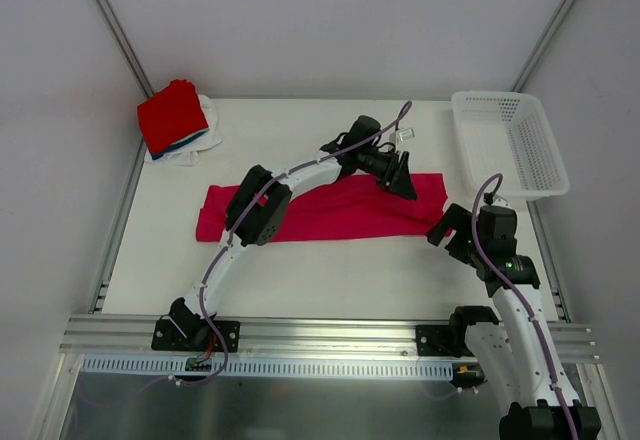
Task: Fold and stack the t-shirts
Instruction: Rotate the tshirt 90 degrees
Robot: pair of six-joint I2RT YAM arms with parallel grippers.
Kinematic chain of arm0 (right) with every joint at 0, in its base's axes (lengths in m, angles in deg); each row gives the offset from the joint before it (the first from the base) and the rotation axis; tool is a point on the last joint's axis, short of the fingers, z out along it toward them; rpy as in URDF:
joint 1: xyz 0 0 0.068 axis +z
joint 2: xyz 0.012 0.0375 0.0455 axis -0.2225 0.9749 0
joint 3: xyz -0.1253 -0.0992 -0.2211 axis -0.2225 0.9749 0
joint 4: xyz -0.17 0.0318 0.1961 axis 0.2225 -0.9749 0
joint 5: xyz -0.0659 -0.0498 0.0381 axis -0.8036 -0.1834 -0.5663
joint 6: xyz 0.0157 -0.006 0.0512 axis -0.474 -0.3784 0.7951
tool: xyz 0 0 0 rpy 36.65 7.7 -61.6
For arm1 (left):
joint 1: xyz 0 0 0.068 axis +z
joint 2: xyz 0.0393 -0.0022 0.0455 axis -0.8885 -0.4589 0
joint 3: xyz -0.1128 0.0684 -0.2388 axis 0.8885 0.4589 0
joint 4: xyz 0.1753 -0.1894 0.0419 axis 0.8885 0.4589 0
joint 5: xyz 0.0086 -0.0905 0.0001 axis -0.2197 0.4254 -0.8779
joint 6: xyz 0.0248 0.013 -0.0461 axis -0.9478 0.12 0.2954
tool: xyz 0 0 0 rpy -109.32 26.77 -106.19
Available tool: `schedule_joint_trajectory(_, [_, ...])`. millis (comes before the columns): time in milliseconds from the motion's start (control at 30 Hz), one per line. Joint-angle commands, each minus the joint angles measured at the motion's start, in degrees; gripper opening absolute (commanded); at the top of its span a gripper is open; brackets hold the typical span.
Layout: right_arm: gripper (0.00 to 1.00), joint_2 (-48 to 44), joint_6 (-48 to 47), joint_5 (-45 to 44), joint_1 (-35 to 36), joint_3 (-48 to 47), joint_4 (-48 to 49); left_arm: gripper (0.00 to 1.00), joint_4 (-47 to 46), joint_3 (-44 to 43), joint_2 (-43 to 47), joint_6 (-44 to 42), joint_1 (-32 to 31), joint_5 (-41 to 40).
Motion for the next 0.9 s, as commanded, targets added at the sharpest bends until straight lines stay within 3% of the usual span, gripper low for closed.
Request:
schedule_joint_trajectory(0, [0.99,-0.6,0.5,-1.4,0.4,0.5,-0.2,0.45,6.3,-1.7,-3.1,-6.3,-2.1,-0.1])
schedule_joint_trajectory(200, [0.99,-0.2,0.6,-1.3,0.4,1.3,0.6,0.49,15.2,-3.0,-6.3,-14.0,-4.6,-9.1])
schedule_joint_trajectory(333, [0.99,0.4,0.8,-1.0,0.4,1.6,1.4,0.52,19.6,-2.9,-7.6,-17.3,-5.6,-21.9])
schedule_joint_trajectory(433, [0.99,0.8,0.9,-0.7,0.3,1.4,1.6,0.55,20.7,-3.1,-7.8,-19.1,-6.0,-25.5])
schedule_joint_trajectory(567, [0.99,0.7,0.9,-0.7,0.4,0.9,1.5,0.56,21.6,-3.1,-6.3,-21.6,-6.9,-31.3])
schedule_joint_trajectory(733, [0.99,-0.2,0.9,-0.6,0.4,0.5,0.6,0.58,24.7,-2.2,-2.3,-26.4,-7.2,-47.3])
schedule_joint_trajectory(867, [1.0,-0.3,1.0,-0.5,0.4,0.2,0.6,0.6,26.8,-3.2,-1.2,-30.5,-7.0,-53.8])
